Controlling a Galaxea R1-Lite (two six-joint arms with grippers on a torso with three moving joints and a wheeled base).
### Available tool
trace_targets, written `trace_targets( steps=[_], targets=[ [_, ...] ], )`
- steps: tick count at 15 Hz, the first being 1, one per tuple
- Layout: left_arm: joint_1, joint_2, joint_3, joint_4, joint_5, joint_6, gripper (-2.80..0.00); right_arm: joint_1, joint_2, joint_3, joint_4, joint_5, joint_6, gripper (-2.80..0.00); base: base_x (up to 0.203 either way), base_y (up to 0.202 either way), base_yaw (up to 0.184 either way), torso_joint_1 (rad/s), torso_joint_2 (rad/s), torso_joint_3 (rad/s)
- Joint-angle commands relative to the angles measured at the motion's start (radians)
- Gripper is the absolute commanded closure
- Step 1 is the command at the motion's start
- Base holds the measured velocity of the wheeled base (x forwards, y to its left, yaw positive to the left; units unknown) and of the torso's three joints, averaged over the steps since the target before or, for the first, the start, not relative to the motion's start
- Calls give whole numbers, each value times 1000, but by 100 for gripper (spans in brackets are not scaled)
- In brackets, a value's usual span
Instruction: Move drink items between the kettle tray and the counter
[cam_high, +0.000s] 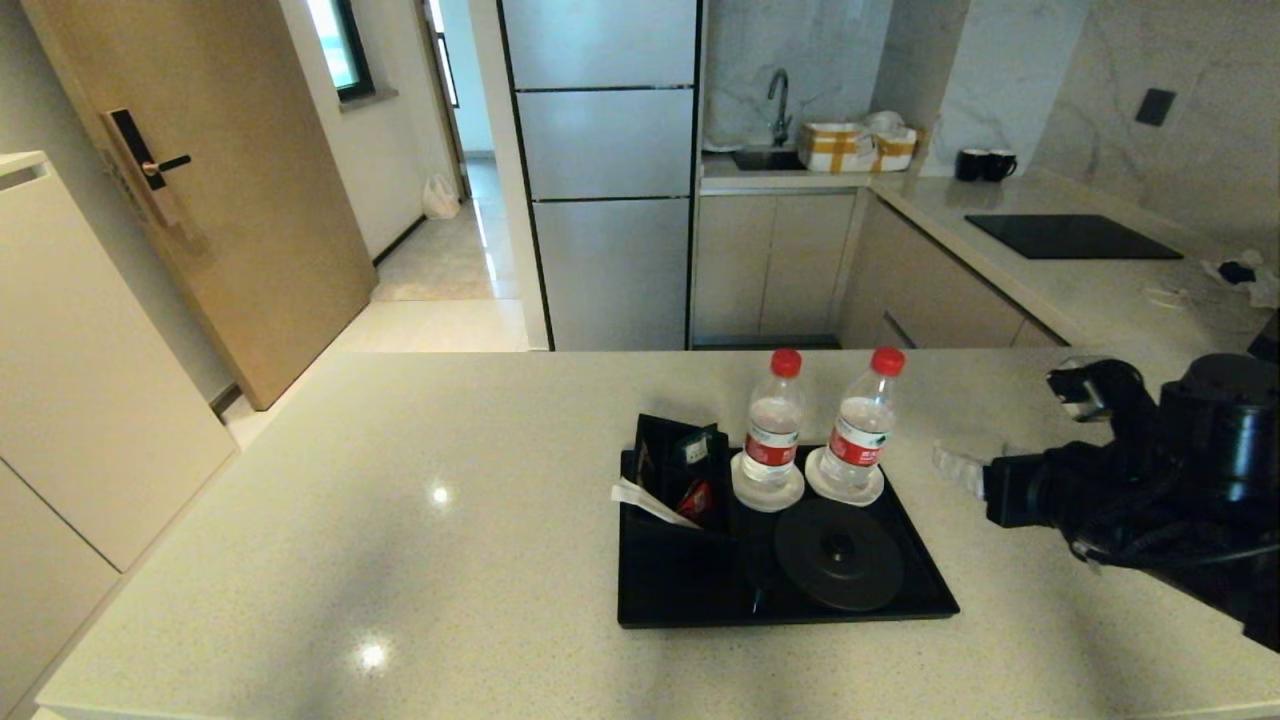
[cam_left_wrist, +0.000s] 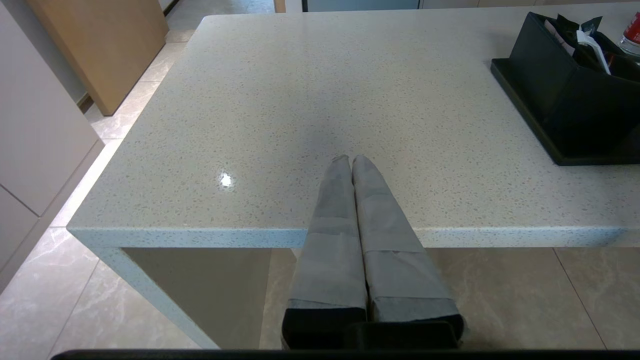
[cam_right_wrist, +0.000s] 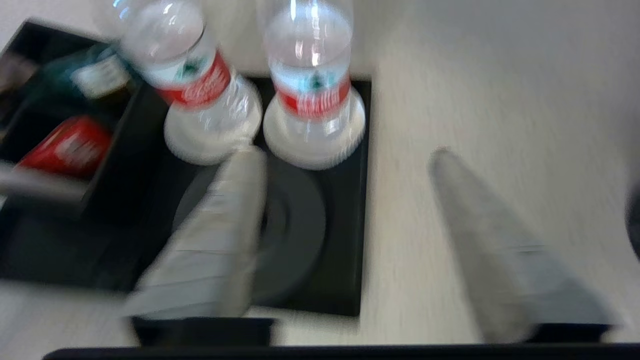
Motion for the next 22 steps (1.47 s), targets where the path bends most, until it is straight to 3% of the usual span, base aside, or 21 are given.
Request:
trace_targets(
  steps=[1, 4, 6, 9, 11, 14, 17, 20, 22],
  targets=[
    [0, 0, 0, 0, 1, 0, 0, -7, -172, 72, 25, 3, 9, 0, 0, 0, 0, 0, 0, 0],
    [0, 0, 0, 0, 1, 0, 0, -18, -258, 115, 113, 31, 20, 0, 0, 0, 0, 0, 0, 0],
    [1, 0, 0, 0, 1, 0, 0, -91, -438, 101, 285, 128, 21, 0, 0, 0, 0, 0, 0, 0],
    [2, 0, 0, 0, 1, 0, 0, -404, -622, 58, 537, 327, 21, 0, 0, 0, 0, 0, 0, 0],
    [1, 0, 0, 0, 1, 0, 0, -519, -641, 39, 654, 437, 18, 0, 0, 0, 0, 0, 0, 0],
    [0, 0, 0, 0, 1, 0, 0, -754, -644, 35, 703, 539, -7, 0, 0, 0, 0, 0, 0, 0],
    [2, 0, 0, 0, 1, 0, 0, -924, -596, 28, 747, 597, -35, 0, 0, 0, 0, 0, 0, 0],
    [0, 0, 0, 0, 1, 0, 0, -997, -484, 12, 752, 618, -42, 0, 0, 0, 0, 0, 0, 0],
    [0, 0, 0, 0, 1, 0, 0, -1021, -412, 5, 748, 689, -44, 0, 0, 0, 0, 0, 0, 0]
  ],
)
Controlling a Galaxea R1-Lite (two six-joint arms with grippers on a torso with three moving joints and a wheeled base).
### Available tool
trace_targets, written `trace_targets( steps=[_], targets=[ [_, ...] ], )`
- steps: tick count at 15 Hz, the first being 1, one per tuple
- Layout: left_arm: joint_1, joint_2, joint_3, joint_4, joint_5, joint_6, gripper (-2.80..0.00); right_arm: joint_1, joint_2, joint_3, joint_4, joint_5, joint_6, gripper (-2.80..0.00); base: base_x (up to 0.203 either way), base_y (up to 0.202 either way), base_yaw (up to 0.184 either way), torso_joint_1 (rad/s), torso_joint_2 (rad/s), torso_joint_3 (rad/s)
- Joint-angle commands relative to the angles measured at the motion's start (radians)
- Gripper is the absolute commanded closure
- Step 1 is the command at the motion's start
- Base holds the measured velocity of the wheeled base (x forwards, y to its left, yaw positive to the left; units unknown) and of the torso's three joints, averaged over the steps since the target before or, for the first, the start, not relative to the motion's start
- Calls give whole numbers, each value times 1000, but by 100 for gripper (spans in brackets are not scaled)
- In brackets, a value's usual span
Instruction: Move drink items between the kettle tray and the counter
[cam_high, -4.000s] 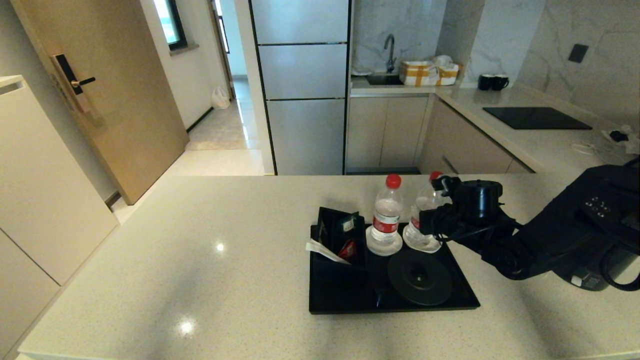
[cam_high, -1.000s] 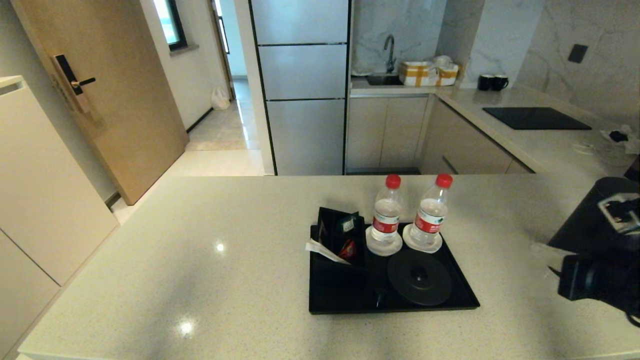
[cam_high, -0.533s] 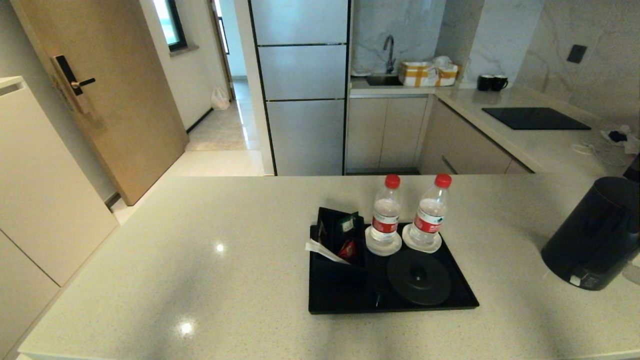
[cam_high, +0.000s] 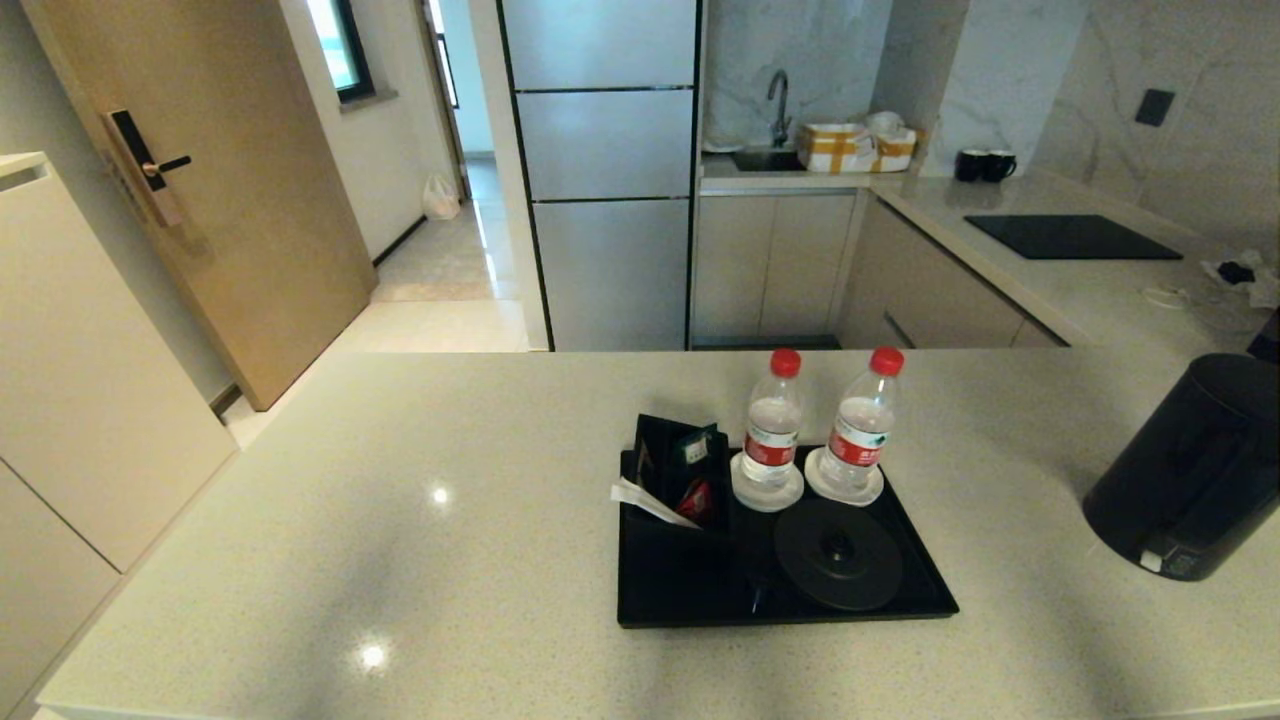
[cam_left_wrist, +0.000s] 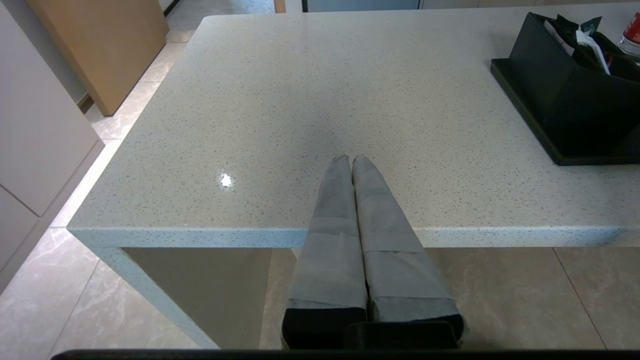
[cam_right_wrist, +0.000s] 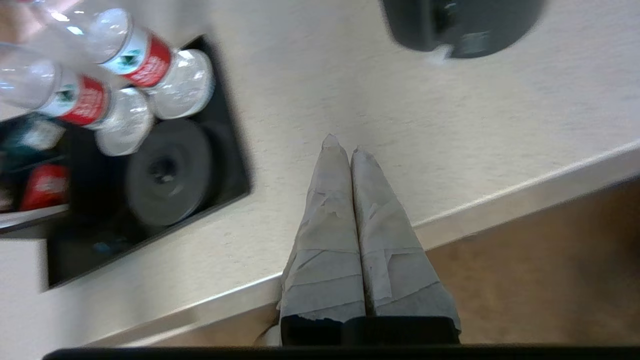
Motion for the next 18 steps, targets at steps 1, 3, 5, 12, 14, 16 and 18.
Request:
trace_targets(
  steps=[1, 3, 5, 12, 14, 16, 18],
  targets=[
    [1, 0, 1, 0, 0, 0, 0, -27, 102, -14, -4, 57, 2, 0, 0, 0, 0, 0, 0, 0],
    [0, 0, 0, 0, 0, 0, 0, -75, 160, -39, -5, 121, 11, 0, 0, 0, 0, 0, 0, 0],
    [2, 0, 0, 0, 0, 0, 0, -122, 211, -52, -14, 152, 9, 0, 0, 0, 0, 0, 0, 0],
    [0, 0, 0, 0, 0, 0, 0, -203, 369, -49, -273, 246, -172, 0, 0, 0, 0, 0, 0, 0],
    [0, 0, 0, 0, 0, 0, 0, -212, 415, -71, -280, 296, -255, 0, 0, 0, 0, 0, 0, 0],
    [0, 0, 0, 0, 0, 0, 0, -215, 445, -89, -277, 321, -311, 0, 0, 0, 0, 0, 0, 0],
    [1, 0, 0, 0, 0, 0, 0, -219, 534, -128, -267, 357, -399, 0, 0, 0, 0, 0, 0, 0]
  ],
)
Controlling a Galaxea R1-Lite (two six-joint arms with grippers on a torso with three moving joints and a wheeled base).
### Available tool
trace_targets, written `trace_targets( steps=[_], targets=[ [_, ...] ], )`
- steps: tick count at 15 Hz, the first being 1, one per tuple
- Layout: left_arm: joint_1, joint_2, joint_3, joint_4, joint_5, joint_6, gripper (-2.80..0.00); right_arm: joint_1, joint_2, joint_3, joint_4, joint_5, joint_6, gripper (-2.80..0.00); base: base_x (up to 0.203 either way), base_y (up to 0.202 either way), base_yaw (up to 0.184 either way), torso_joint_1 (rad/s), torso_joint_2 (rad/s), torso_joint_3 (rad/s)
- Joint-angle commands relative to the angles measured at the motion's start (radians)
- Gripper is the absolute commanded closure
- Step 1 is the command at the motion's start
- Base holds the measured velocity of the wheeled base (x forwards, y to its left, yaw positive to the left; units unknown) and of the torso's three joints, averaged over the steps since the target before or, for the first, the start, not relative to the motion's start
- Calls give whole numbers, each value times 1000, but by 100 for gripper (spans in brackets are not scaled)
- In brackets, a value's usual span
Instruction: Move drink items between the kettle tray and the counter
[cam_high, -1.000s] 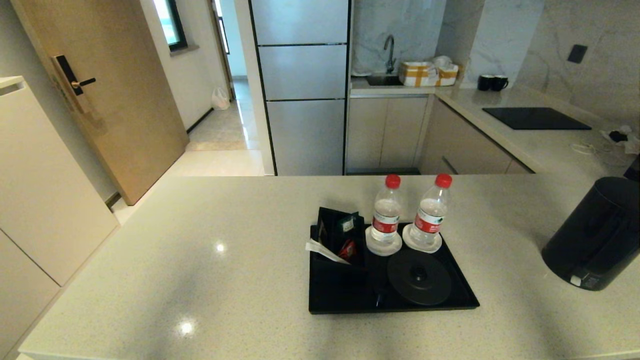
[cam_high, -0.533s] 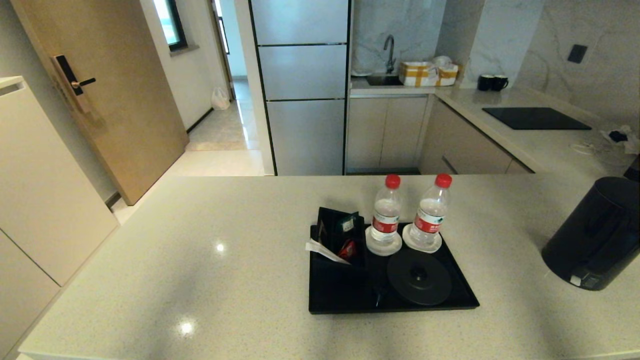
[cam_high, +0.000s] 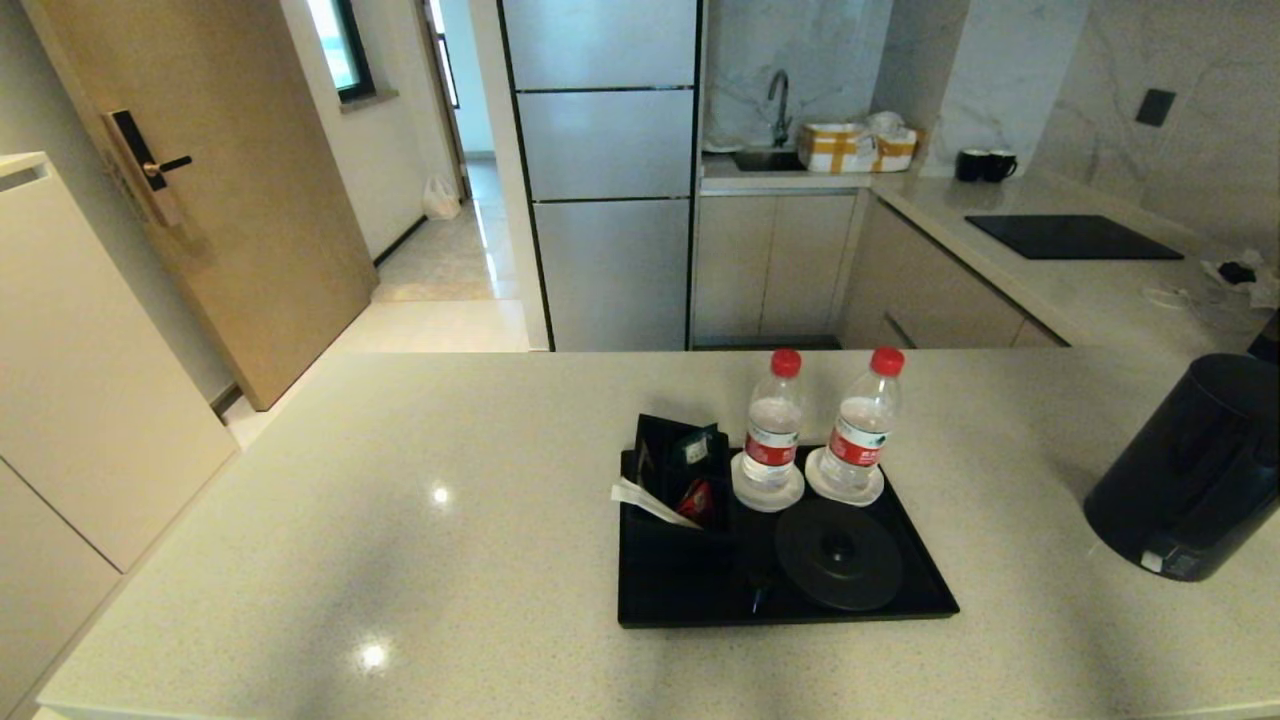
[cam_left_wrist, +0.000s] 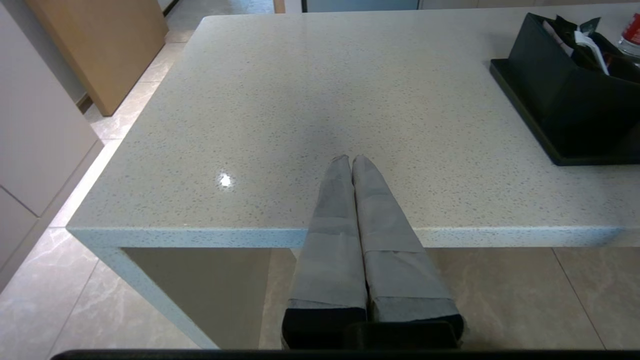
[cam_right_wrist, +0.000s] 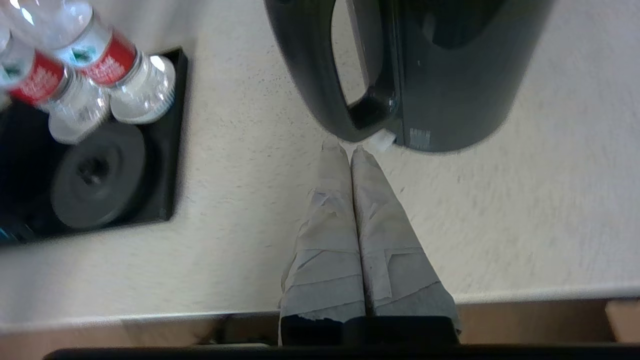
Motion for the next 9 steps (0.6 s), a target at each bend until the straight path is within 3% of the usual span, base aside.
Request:
trace_targets(
  steps=[1, 9],
  targets=[
    [0, 0, 0, 0, 0, 0, 0, -2, 95, -42, 0, 22, -39, 0, 0, 0, 0, 0, 0, 0],
    [0, 0, 0, 0, 0, 0, 0, 20, 234, -160, 11, 67, -107, 0, 0, 0, 0, 0, 0, 0]
  ],
)
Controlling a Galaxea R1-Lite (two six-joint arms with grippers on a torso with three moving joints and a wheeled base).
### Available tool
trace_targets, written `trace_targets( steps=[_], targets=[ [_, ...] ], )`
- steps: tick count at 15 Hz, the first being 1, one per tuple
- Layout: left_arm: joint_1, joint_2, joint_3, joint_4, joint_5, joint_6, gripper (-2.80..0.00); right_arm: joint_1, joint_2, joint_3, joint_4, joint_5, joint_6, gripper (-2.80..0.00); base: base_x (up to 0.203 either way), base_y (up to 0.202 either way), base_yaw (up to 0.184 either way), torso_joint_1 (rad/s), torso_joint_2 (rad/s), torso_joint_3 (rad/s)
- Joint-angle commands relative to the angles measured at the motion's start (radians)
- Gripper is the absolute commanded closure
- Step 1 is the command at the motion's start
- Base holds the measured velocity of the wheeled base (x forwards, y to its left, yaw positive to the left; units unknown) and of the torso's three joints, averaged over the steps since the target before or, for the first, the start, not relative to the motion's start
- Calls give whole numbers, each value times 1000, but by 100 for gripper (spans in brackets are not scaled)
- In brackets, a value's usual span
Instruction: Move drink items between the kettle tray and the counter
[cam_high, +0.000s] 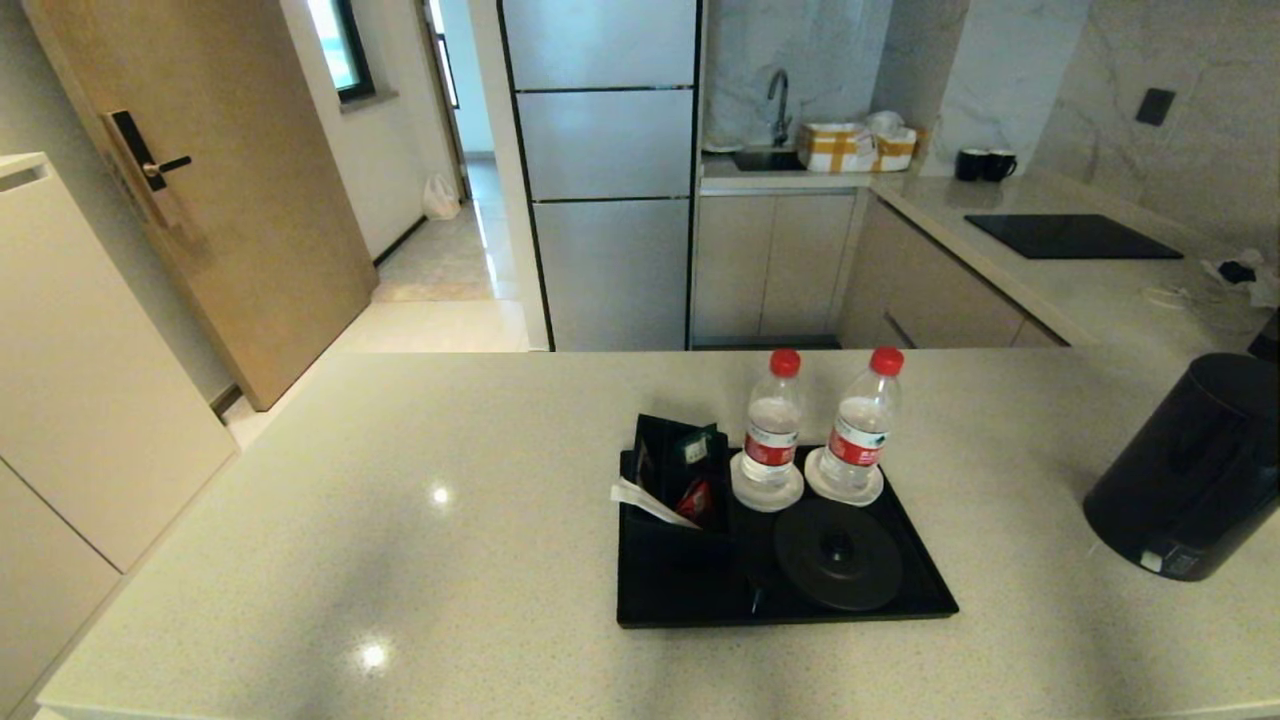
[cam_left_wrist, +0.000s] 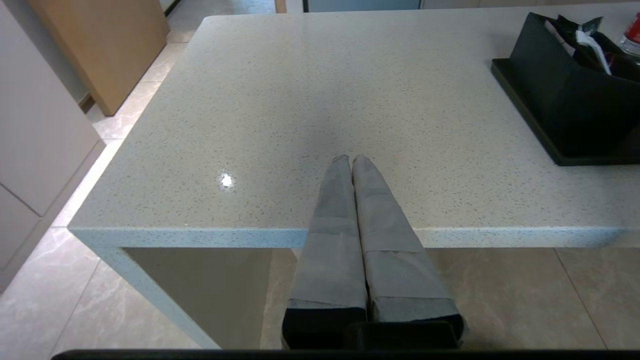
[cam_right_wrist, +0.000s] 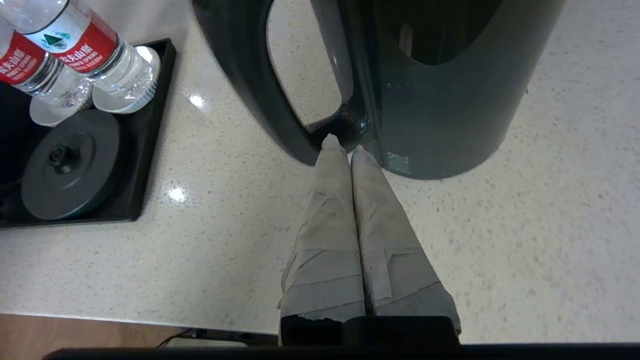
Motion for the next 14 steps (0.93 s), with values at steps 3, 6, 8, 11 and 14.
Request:
trace_targets(
  steps=[3, 6, 8, 11, 14],
  targets=[
    [0, 0, 0, 0, 1, 0, 0, 46, 66, -40, 4, 51, -10, -280, 0, 0, 0, 0, 0, 0],
    [1, 0, 0, 0, 1, 0, 0, 88, 59, -24, 3, 58, -14, -280, 0, 0, 0, 0, 0, 0],
    [-1, 0, 1, 0, 1, 0, 0, 88, 58, -22, 4, 67, -23, -280, 0, 0, 0, 0, 0, 0],
    [-1, 0, 0, 0, 1, 0, 0, 86, 59, -27, 3, 71, -25, -280, 0, 0, 0, 0, 0, 0],
    [-1, 0, 0, 0, 1, 0, 0, 114, 72, -38, 2, 69, -24, -280, 0, 0, 0, 0, 0, 0]
  ],
)
